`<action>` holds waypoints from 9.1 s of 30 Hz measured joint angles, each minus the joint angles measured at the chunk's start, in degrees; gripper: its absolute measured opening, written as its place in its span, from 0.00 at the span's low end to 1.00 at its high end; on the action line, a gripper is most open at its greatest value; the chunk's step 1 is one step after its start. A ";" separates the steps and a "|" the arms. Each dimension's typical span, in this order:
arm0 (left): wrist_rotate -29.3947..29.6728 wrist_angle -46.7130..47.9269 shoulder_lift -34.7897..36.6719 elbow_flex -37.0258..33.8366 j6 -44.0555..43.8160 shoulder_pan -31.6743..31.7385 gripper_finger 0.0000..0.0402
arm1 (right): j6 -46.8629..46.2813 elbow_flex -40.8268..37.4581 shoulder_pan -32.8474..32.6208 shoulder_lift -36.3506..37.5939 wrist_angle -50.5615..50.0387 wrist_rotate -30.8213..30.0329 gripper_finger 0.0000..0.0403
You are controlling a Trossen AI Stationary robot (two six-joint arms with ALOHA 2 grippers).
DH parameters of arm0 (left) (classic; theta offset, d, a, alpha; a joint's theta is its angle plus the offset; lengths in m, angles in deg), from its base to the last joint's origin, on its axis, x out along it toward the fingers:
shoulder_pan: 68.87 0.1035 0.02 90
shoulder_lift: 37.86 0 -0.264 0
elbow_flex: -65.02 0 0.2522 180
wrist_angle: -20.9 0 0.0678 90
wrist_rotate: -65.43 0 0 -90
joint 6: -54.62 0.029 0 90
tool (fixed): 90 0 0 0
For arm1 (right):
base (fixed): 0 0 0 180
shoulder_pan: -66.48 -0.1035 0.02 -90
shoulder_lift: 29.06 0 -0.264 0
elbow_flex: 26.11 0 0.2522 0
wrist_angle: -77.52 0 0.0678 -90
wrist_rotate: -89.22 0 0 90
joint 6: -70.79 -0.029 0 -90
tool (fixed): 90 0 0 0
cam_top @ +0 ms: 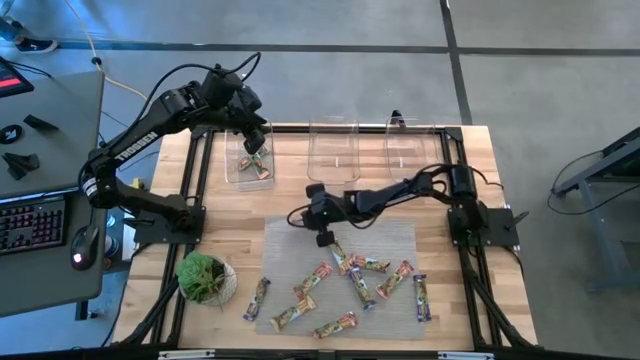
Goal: Pick and place Granola Bars by type
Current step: Put the yellow granola bar into the top left transparent bin, then put the left blue granola bar into the middle transparent bin
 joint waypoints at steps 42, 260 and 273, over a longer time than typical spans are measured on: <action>13.87 -5.99 1.93 0.02 1.53 0.00 0.34 | -2.66 60.60 13.63 -31.19 -11.46 6.24 0.11; 41.70 -12.25 -32.03 12.36 26.64 -35.13 0.00 | -23.51 -45.21 -13.25 52.74 15.68 -18.06 0.25; 16.08 -21.94 -34.24 9.24 22.27 -13.94 0.00 | -23.71 -45.21 -13.26 52.76 15.04 -18.06 0.25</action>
